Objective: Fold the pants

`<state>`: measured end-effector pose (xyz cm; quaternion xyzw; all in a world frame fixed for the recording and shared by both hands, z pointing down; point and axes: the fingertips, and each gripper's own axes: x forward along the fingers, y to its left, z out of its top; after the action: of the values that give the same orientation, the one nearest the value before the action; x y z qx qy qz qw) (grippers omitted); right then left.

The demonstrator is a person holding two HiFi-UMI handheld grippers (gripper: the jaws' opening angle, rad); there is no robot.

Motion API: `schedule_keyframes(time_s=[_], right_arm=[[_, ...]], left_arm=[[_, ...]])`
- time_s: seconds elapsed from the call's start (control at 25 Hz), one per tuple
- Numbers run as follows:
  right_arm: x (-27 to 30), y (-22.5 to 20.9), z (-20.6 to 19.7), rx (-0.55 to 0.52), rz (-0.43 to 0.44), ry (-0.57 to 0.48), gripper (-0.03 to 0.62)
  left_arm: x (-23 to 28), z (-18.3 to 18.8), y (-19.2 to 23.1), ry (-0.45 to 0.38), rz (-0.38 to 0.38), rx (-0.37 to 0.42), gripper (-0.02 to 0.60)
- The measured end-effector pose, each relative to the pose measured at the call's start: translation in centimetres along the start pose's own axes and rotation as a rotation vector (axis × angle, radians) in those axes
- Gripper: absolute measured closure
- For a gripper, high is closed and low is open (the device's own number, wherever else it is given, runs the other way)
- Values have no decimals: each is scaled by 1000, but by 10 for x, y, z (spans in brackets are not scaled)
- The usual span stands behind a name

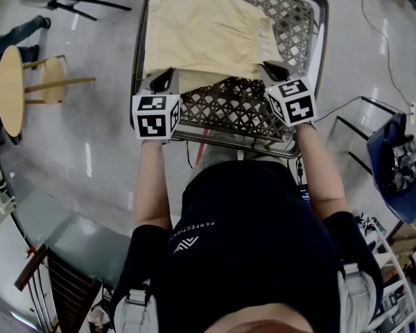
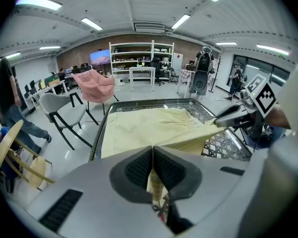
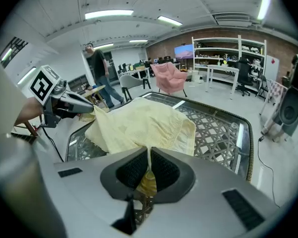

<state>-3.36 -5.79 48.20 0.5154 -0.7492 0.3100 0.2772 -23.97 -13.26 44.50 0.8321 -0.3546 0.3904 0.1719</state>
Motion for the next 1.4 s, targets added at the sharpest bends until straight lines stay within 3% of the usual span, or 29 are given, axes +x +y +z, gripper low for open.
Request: schedule_keyframes(time_s=[0.4, 0.68, 0.92, 1.4], right_arm=[[20, -12, 30, 52, -59, -3, 548], [12, -51, 40, 91, -84, -35, 548], [28, -67, 56, 111, -96, -39, 548], [50, -90, 73, 152, -150, -65, 548]], left_arm=[[28, 42, 32, 6, -46, 37, 565], [55, 83, 18, -1, -58, 72, 565], [80, 108, 31, 16, -69, 111, 565], [123, 129, 50, 12, -67, 117, 565]])
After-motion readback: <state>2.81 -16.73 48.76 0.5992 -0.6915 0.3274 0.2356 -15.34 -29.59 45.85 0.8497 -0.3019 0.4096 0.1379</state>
